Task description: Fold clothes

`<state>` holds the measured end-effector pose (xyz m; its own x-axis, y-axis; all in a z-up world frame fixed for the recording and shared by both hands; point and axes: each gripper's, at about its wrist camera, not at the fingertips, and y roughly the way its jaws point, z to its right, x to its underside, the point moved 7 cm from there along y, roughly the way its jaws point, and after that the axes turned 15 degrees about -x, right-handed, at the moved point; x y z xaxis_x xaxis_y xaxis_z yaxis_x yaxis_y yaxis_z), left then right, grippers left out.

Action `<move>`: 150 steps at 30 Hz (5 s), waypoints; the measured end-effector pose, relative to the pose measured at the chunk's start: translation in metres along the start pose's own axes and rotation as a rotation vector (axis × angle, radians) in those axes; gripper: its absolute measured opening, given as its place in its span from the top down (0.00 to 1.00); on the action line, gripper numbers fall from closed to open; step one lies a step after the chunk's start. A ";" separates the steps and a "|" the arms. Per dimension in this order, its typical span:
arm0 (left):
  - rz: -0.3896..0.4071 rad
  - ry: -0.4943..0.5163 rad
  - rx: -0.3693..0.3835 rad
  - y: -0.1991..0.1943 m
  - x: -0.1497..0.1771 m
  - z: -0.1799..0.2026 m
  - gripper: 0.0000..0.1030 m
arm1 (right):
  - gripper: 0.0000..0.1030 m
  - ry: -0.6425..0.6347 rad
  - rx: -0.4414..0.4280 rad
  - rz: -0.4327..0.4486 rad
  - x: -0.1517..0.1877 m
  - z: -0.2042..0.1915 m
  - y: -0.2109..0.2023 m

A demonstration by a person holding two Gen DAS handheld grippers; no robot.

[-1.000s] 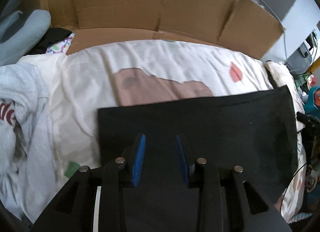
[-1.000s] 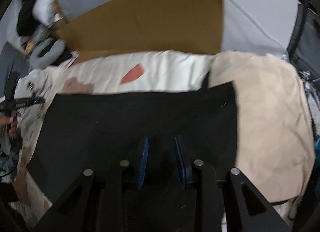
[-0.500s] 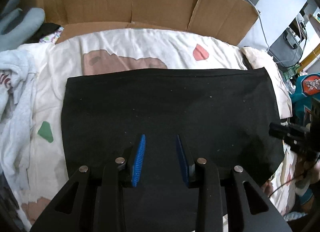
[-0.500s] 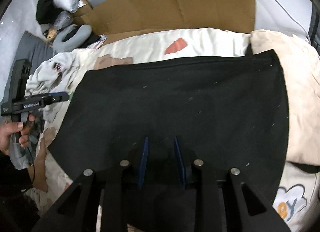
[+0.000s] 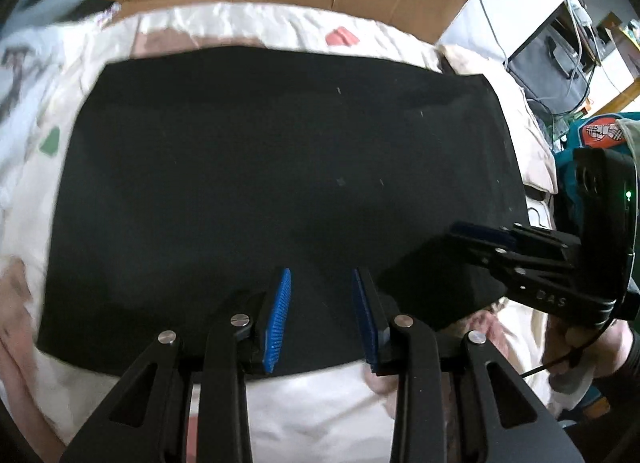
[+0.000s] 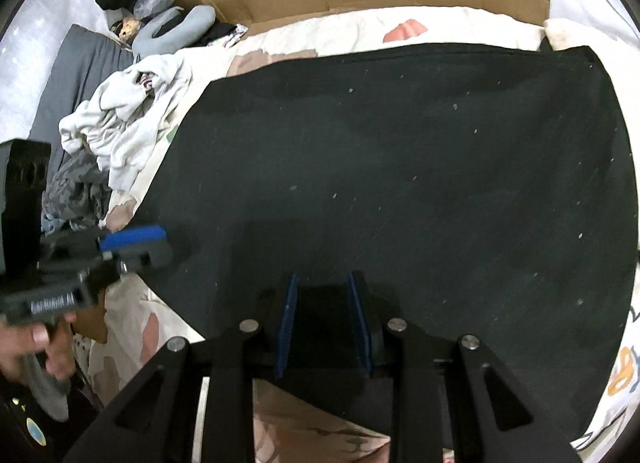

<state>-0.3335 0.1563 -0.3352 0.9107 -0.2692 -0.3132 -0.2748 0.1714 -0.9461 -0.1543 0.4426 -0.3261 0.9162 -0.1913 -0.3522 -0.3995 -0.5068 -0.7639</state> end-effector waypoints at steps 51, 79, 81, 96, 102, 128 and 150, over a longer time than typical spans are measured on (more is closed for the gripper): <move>0.075 -0.008 0.026 0.090 -0.096 -0.004 0.69 | 0.76 0.066 0.112 0.125 -0.094 0.064 0.025; 0.036 0.101 0.034 0.129 -0.166 0.032 0.69 | 0.76 0.095 0.036 0.079 -0.108 0.066 0.012; 0.028 0.110 0.035 0.131 -0.170 0.033 0.69 | 0.76 0.078 0.037 0.052 -0.094 0.058 0.011; 0.039 0.049 0.024 0.053 -0.118 0.020 0.69 | 0.76 -0.034 -0.008 -0.087 0.002 0.006 0.001; 0.041 -0.006 0.026 0.023 -0.048 0.024 0.69 | 0.76 -0.056 -0.039 -0.106 0.032 -0.006 0.000; -0.004 0.103 -0.013 0.065 0.048 0.068 0.69 | 0.89 0.007 -0.029 -0.137 0.066 0.010 0.030; -0.034 0.065 0.026 0.060 0.049 0.064 0.69 | 0.93 0.168 0.116 -0.034 0.086 0.079 -0.049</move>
<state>-0.2855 0.2135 -0.4021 0.8972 -0.3358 -0.2869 -0.2356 0.1855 -0.9540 -0.0588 0.5175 -0.3613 0.9178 -0.3180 -0.2376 -0.3603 -0.4166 -0.8346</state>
